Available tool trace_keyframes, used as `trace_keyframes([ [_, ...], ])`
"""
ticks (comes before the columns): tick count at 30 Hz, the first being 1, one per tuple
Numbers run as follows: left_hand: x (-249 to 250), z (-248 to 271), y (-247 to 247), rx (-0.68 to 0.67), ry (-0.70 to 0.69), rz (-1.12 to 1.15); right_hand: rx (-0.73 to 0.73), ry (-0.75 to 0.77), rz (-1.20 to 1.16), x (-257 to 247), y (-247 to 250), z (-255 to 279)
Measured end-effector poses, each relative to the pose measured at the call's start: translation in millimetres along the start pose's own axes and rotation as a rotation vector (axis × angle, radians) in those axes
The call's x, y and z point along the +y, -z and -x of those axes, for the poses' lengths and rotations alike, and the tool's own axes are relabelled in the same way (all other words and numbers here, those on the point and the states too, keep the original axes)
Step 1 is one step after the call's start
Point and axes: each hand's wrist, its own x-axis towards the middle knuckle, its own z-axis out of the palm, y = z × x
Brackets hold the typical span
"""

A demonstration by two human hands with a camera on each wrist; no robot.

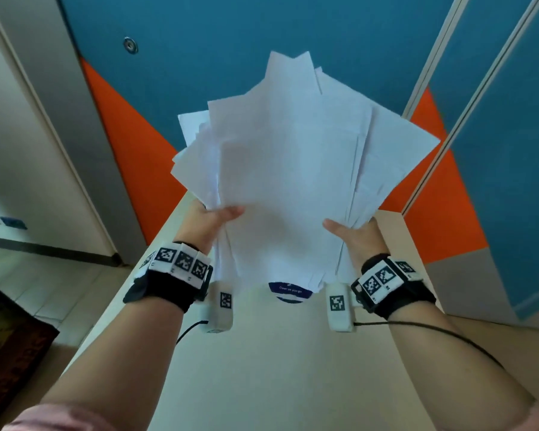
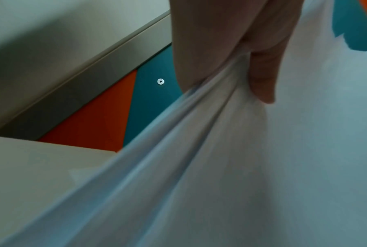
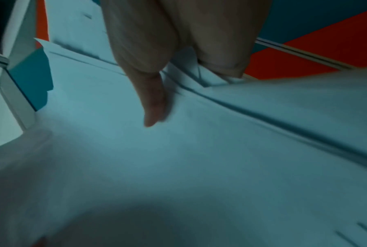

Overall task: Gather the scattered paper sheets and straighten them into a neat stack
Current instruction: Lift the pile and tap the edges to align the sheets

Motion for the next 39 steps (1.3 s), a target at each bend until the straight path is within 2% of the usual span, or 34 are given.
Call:
trace_keyframes([
  [3,-14,4,7,-0.108,0.143,-0.408,-0.089,-0.078,0.148,8,8,13],
  [4,-21,4,11,-0.121,0.167,-0.455,-0.089,-0.1,0.173,10,10,15],
  [6,-33,5,17,-0.146,0.172,-0.403,-0.063,-0.14,0.172,13,11,20],
  [10,-51,2,21,-0.144,0.166,-0.126,-0.033,-0.197,0.149,41,7,6],
  [13,-61,3,30,-0.207,0.211,-0.061,-0.044,-0.292,0.148,57,8,0],
  [15,-70,2,37,-0.22,0.257,-0.029,-0.102,-0.299,0.174,71,11,-3],
  [17,-78,4,36,-0.187,0.292,-0.018,-0.106,-0.307,0.179,110,15,-25],
  [19,-79,5,29,-0.111,0.266,-0.058,-0.086,-0.308,0.175,101,9,-16],
  [22,-64,1,20,-0.053,0.152,-0.039,-0.002,-0.306,0.083,69,0,1],
  [23,-58,-3,20,-0.072,0.128,0.005,0.019,-0.29,0.049,70,2,-1],
  [26,-52,-12,29,-0.262,0.103,0.106,0.068,-0.264,-0.066,72,9,-1],
  [29,-66,-9,36,-0.36,0.091,0.012,0.061,-0.297,-0.069,79,19,-2],
  [31,-74,-5,36,-0.309,0.089,-0.047,0.032,-0.342,0.039,79,24,-3],
  [34,-80,-2,30,-0.222,0.16,-0.056,0.002,-0.401,0.073,83,27,-3],
  [39,-78,-2,22,-0.152,0.262,0.026,-0.041,-0.4,0.083,92,31,3],
])
